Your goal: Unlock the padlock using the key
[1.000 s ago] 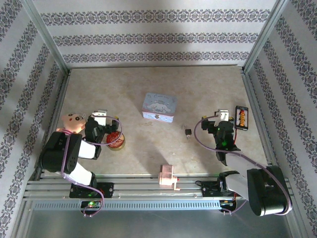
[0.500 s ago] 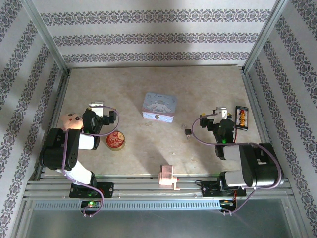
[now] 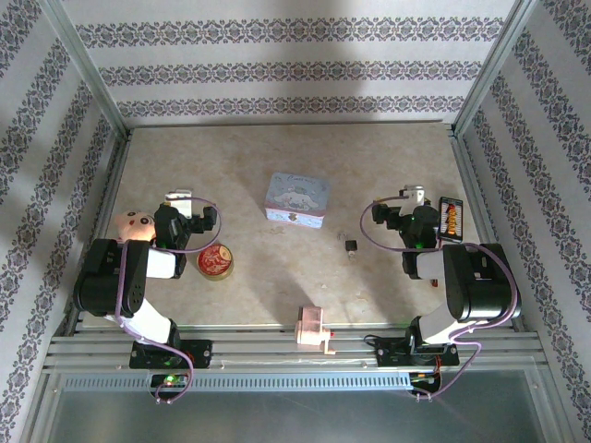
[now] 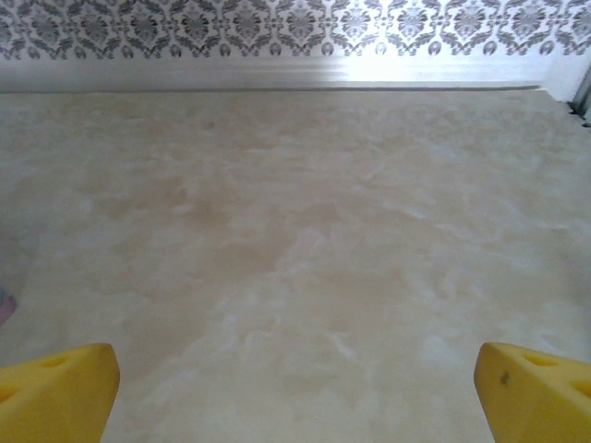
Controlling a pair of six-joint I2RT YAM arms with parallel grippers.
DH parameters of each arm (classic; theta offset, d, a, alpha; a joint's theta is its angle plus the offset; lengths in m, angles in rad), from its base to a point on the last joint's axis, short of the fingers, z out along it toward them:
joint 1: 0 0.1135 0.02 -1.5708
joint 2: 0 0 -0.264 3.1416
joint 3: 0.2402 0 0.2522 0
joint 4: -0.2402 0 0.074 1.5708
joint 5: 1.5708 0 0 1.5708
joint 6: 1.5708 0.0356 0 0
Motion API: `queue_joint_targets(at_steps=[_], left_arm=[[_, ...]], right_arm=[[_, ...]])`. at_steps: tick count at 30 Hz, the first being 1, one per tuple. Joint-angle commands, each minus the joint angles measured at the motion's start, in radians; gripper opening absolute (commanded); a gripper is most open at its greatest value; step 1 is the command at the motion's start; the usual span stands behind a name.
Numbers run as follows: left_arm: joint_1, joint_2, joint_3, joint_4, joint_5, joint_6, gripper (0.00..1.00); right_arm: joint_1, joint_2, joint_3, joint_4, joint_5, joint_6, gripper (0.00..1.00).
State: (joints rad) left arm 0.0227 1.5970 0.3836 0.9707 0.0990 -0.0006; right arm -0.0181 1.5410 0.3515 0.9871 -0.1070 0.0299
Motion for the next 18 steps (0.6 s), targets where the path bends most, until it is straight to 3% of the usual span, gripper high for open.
queue_joint_targets(at_steps=[1, 18], left_arm=[[0.01, -0.006, 0.004, -0.023, 0.025, 0.001, 0.99], [0.01, -0.006, 0.003, -0.021, 0.025, 0.0, 0.99]], right_arm=[[-0.012, -0.005, 0.012, -0.003, -0.048, 0.001, 0.98], [-0.01, -0.004, 0.015, -0.01, -0.016, 0.012, 0.98]])
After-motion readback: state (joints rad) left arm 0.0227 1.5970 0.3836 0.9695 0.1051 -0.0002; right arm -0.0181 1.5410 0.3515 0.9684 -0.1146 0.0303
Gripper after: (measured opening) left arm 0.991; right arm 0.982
